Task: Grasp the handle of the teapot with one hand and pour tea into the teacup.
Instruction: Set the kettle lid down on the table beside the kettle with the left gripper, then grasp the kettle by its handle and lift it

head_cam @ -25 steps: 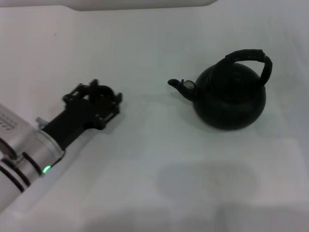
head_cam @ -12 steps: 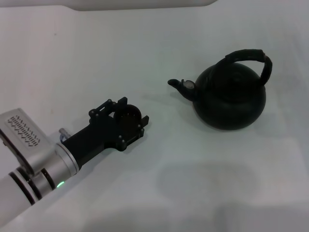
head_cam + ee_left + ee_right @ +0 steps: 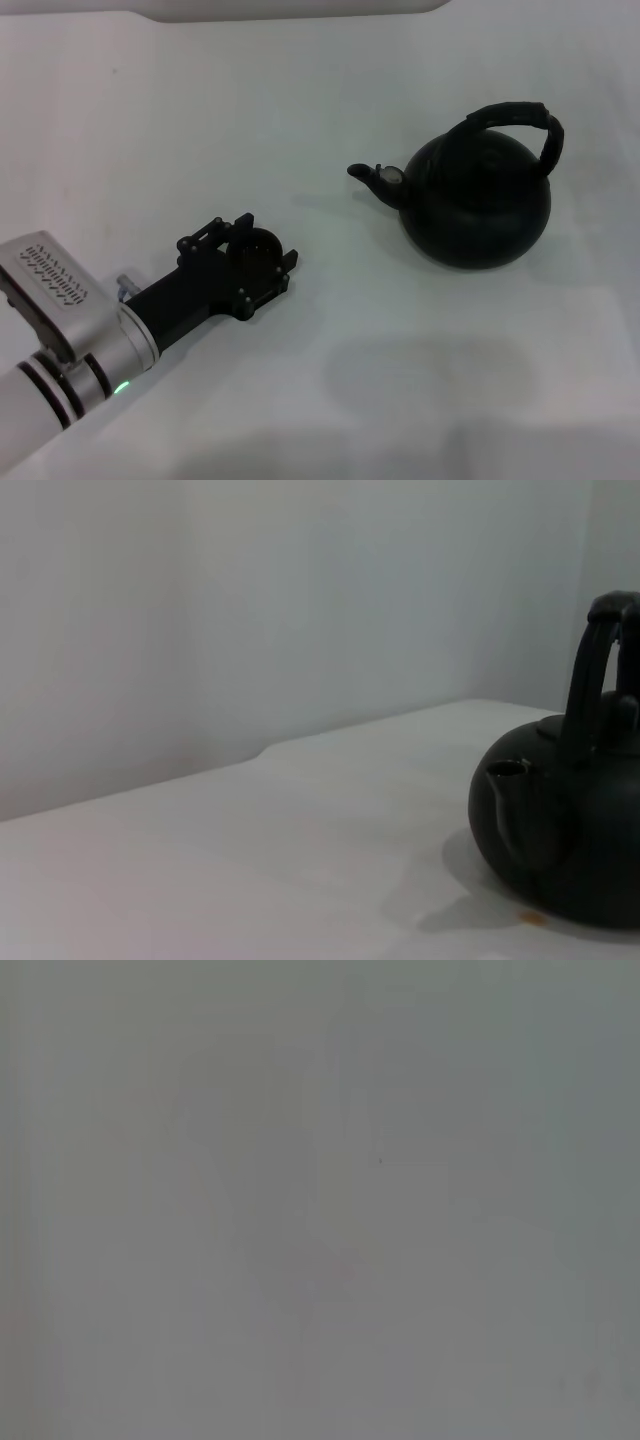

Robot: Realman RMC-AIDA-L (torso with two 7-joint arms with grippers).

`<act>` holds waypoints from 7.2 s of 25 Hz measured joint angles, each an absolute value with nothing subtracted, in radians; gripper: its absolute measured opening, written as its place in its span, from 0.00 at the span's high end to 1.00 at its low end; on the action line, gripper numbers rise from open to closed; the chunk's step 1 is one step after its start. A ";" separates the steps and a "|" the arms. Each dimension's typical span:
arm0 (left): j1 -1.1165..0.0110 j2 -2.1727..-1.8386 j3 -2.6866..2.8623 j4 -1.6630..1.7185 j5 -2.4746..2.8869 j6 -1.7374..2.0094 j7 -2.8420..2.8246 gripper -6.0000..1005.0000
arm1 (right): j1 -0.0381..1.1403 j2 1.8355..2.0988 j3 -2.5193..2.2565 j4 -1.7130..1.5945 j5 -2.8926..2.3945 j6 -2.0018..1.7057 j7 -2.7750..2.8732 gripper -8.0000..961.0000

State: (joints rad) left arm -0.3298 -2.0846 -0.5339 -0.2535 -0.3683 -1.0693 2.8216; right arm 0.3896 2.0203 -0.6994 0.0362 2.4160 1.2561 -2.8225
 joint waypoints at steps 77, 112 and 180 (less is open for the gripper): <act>-0.160 -2.078 -0.733 -0.085 -1.120 -1.340 2.790 0.13 | 0.054 2.015 -0.960 -1.644 1.094 1.184 -0.787 0.33; -0.237 -2.075 -0.742 -0.086 -1.122 -1.328 2.792 0.13 | -0.468 2.019 -1.776 -2.003 0.620 0.697 -0.187 0.34; -0.288 -2.071 -0.744 -0.084 -1.189 -1.338 2.785 0.13 | -0.216 2.009 -2.021 -1.461 0.726 0.068 -0.162 0.66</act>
State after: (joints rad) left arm -0.2882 -2.0709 -0.7440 -0.0841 -1.1889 -1.3377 2.7850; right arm -0.2159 2.0089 -2.0211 -1.4607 0.7258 0.0677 -0.1620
